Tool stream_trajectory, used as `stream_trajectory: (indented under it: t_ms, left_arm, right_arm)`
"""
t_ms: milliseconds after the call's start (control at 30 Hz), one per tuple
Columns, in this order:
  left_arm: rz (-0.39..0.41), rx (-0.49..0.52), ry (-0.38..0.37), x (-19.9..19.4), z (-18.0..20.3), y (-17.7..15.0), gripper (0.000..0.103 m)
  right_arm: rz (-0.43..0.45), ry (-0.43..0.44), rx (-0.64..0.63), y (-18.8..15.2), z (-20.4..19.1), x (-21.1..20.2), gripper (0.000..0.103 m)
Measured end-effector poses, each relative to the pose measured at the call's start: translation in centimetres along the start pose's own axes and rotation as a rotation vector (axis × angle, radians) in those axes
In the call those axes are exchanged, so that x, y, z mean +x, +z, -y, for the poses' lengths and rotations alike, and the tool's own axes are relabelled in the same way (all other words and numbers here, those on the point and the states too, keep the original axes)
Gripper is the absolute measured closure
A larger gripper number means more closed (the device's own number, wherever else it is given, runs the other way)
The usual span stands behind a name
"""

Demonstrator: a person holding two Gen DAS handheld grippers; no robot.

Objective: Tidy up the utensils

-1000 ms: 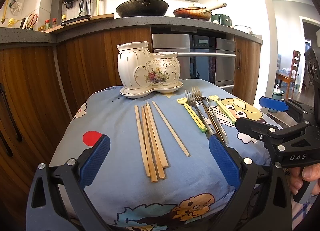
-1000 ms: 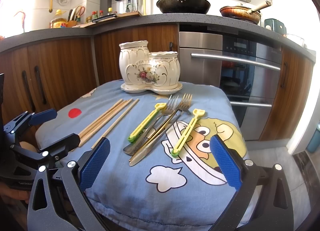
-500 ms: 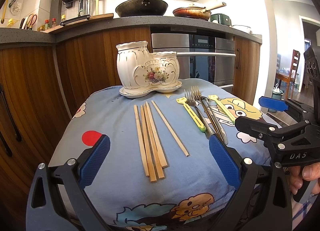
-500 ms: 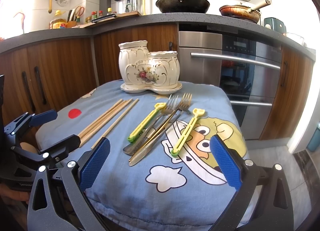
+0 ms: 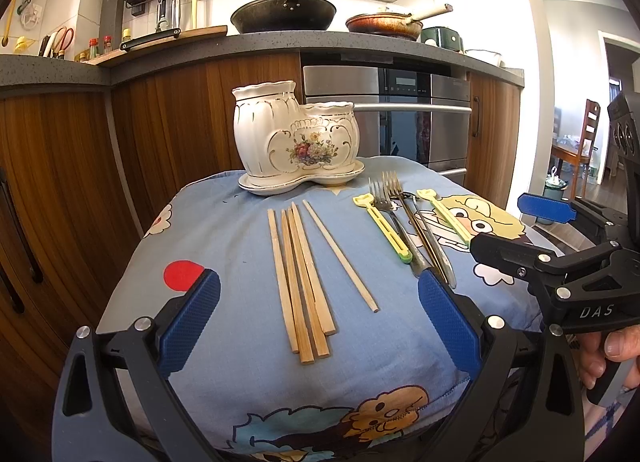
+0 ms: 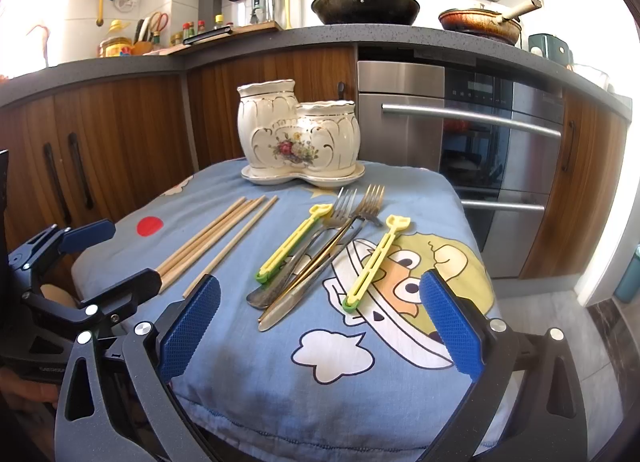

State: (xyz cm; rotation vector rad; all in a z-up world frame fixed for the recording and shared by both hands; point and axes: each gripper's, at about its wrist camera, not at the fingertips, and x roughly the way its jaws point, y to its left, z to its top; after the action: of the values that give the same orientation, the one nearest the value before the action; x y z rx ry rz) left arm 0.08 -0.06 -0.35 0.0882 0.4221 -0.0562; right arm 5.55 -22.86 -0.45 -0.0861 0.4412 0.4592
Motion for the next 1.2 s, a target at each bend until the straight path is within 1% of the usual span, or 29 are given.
stream_trajectory:
  t_ms: [633, 833, 1167, 1200]
  left_arm:
    - [-0.007, -0.001, -0.003, 0.2, 0.0, -0.1, 0.005]
    - [-0.013, -0.003, -0.006, 0.3, -0.1, -0.2, 0.005]
    - [-0.013, -0.004, -0.007, 0.3, -0.2, -0.1, 0.005]
    - [-0.013, -0.003, -0.006, 0.3, -0.2, -0.1, 0.005]
  right_arm:
    - [-0.003, 0.0, 0.002, 0.0, 0.0, 0.0, 0.004]
    - [-0.004, 0.0, 0.002, 0.8, 0.1, -0.3, 0.004]
    - [-0.016, 0.009, 0.03, -1.3, -0.1, 0.2, 0.004]
    - [-0.017, 0.007, 0.031, -0.1, 0.4, 0.4, 0.004]
